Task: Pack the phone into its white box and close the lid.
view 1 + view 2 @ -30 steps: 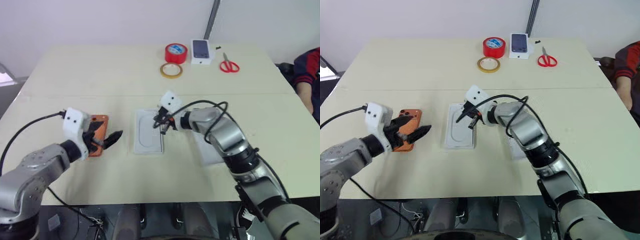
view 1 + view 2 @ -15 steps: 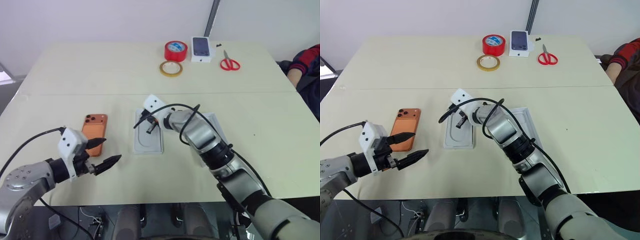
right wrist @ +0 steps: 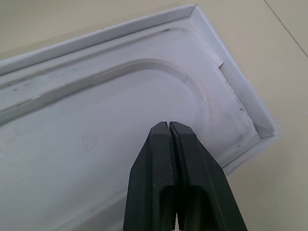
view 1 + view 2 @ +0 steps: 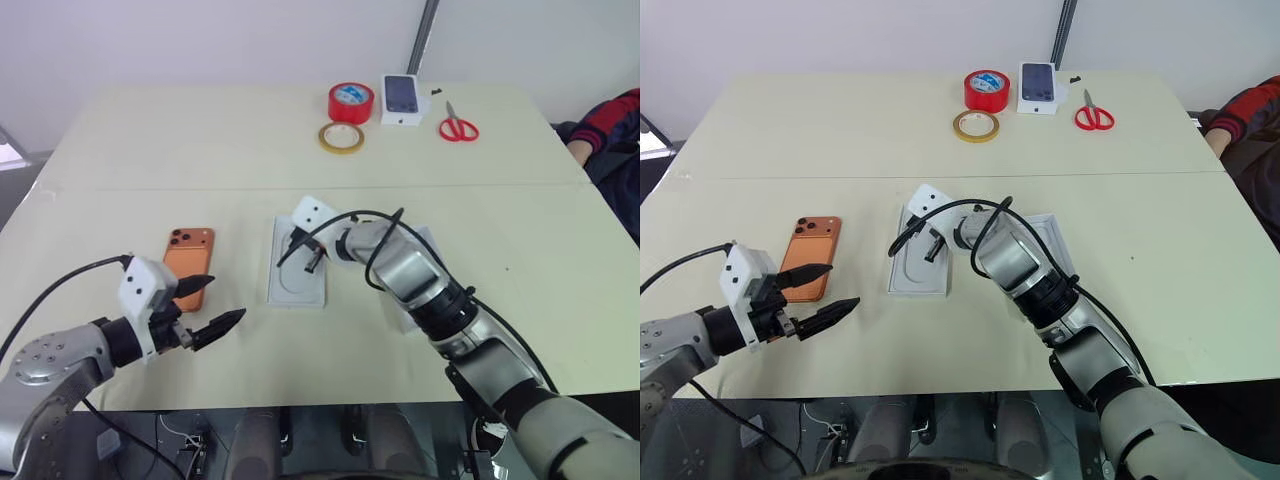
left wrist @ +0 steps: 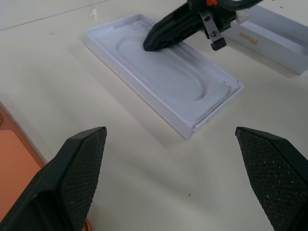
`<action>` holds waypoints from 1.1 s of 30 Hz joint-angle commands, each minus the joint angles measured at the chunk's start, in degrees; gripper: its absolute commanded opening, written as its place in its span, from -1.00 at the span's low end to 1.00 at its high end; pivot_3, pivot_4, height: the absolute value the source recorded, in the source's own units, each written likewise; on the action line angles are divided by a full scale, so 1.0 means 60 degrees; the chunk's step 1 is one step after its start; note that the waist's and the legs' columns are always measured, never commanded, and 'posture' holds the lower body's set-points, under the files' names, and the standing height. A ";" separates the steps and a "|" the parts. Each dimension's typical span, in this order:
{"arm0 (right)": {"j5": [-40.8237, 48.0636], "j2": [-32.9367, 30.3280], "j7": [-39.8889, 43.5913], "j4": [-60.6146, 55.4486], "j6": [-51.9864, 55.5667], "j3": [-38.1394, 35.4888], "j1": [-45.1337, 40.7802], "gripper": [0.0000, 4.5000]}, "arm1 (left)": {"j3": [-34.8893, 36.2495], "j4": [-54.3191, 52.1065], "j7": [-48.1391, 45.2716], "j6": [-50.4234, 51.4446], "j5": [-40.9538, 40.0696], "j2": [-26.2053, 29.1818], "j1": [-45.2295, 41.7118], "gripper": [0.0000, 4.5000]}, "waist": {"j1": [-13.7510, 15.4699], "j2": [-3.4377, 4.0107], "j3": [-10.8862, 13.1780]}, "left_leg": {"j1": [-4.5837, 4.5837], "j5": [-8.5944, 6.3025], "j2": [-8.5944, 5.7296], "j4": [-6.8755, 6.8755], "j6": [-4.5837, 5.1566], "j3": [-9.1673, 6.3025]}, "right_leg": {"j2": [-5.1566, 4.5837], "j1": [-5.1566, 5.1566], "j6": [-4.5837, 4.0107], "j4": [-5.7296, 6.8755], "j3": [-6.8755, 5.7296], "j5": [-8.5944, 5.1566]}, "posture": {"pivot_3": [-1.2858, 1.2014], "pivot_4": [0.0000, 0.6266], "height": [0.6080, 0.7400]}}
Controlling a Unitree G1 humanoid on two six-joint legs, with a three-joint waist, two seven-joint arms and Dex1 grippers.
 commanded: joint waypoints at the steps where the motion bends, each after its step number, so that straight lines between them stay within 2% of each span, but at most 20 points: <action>1: -0.0139 -0.0086 0.0064 -0.0579 0.0017 0.0016 -0.0086 -0.97 | 0.0002 -0.0254 0.0067 -0.0202 0.0022 -0.0029 -0.0030 1.00 | -0.0001 0.0000 0.0000 | 0.0000 0.0000 0.0000 0.0000 0.0000 0.0000 | 0.0001 -0.0001 0.0000 0.0000 0.0000 0.0000 | 0.03 -0.52 0.93; 7: 0.0068 0.0156 0.0013 -0.0811 -0.0370 -0.0303 -0.0111 -0.97 | 0.0260 -0.0127 0.0567 0.0135 -0.0172 -0.0194 -0.0156 1.00 | 0.0000 -0.0001 0.0000 | 0.0001 0.0002 0.0000 0.0001 -0.0003 0.0000 | 0.0003 0.0000 0.0001 0.0002 0.0000 0.0001 | 0.03 -0.52 0.93; 11: 0.0624 0.0748 0.0158 -0.0989 -0.0849 -0.0730 -0.0052 -0.97 | 0.1171 0.0976 0.2255 0.1644 -0.0792 -0.0490 -0.1028 1.00 | 0.0009 -0.0004 -0.0002 | 0.0004 0.0004 0.0002 0.0010 -0.0005 -0.0009 | 0.0011 0.0000 0.0036 0.0026 0.0000 0.0020 | 0.03 -0.52 0.93; 14: 0.0788 0.1191 0.0225 -0.0843 -0.0829 -0.0668 -0.0135 -0.97 | 0.1754 0.1735 0.3427 0.2404 -0.0665 -0.0574 -0.1657 1.00 | -0.0007 -0.0009 -0.0005 | 0.0018 0.0007 0.0003 0.0014 -0.0008 -0.0015 | 0.0017 -0.0001 0.0045 0.0068 0.0000 0.0020 | 0.03 -0.52 0.93; 18: 0.0867 0.1778 0.0488 -0.0418 -0.0884 -0.0219 -0.0279 -0.97 | 0.2288 0.3001 0.4923 0.4800 -0.0961 -0.0565 -0.2866 1.00 | 0.0006 -0.0014 -0.0008 | 0.0021 0.0016 0.0004 0.0016 -0.0022 -0.0028 | 0.0025 0.0000 0.0046 0.0087 -0.0001 0.0019 | 0.03 -0.52 0.93; 22: 0.0558 0.2392 0.0623 0.0405 -0.0852 0.0601 -0.0768 -0.97 | 0.2404 0.3631 0.5121 0.6055 -0.1252 -0.0466 -0.3854 1.00 | 0.0000 -0.0039 -0.0016 | 0.0021 0.0023 0.0004 0.0017 -0.0035 -0.0034 | 0.0028 0.0003 0.0046 0.0091 -0.0003 0.0019 | 0.03 -0.52 0.93; 28: 0.0284 0.2998 0.0660 0.1480 -0.0856 0.1183 -0.0989 -0.97 | 0.1687 0.4178 0.4607 0.6934 -0.1179 -0.0335 -0.4108 1.00 | 0.0000 -0.0053 -0.0025 | 0.0022 0.0029 0.0006 0.0012 -0.0048 -0.0037 | 0.0028 0.0004 0.0044 0.0094 -0.0004 0.0020 | 0.03 -0.52 0.93; 33: 0.0135 0.3212 0.0753 0.1972 -0.1055 0.1387 -0.1023 -0.97 | 0.1025 0.3999 0.3898 0.6981 -0.1282 -0.0313 -0.3975 1.00 | 0.0004 -0.0049 -0.0029 | 0.0027 0.0028 0.0006 0.0006 -0.0052 -0.0037 | 0.0020 0.0002 0.0040 0.0094 -0.0004 0.0020 | 0.03 -0.52 0.93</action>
